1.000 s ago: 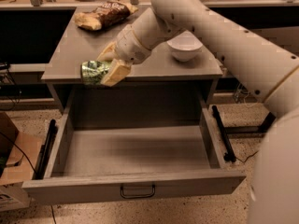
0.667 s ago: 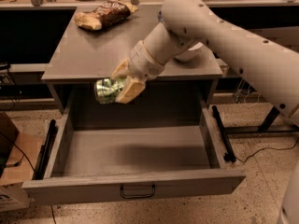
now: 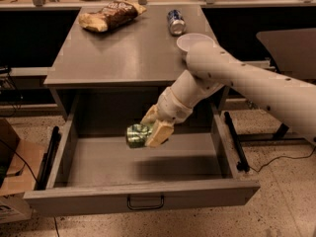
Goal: Place green can into top drawer
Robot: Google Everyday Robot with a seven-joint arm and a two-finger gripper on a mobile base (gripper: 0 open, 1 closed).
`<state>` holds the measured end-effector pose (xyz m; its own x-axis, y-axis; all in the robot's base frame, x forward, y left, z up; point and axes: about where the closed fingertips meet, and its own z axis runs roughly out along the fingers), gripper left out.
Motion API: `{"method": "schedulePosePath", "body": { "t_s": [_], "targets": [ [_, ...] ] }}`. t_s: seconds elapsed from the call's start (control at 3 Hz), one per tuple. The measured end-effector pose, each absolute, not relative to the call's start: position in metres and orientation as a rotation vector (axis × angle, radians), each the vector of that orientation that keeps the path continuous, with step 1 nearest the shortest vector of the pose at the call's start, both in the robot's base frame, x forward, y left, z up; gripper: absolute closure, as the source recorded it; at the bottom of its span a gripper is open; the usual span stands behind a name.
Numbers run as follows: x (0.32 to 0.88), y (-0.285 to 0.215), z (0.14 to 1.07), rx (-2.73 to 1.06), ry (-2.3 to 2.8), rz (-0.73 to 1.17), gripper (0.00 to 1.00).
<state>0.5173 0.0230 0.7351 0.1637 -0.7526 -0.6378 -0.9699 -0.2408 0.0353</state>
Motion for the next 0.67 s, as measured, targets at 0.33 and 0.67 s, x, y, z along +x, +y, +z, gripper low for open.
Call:
{"method": "schedulePosePath", "body": {
  "t_s": [0.33,0.67],
  "targets": [
    [0.513,0.022,0.728,-2.071,1.647,0.793,1.0],
    [0.513,0.027,0.708,-2.07,1.686,0.83,1.0]
  ]
}}
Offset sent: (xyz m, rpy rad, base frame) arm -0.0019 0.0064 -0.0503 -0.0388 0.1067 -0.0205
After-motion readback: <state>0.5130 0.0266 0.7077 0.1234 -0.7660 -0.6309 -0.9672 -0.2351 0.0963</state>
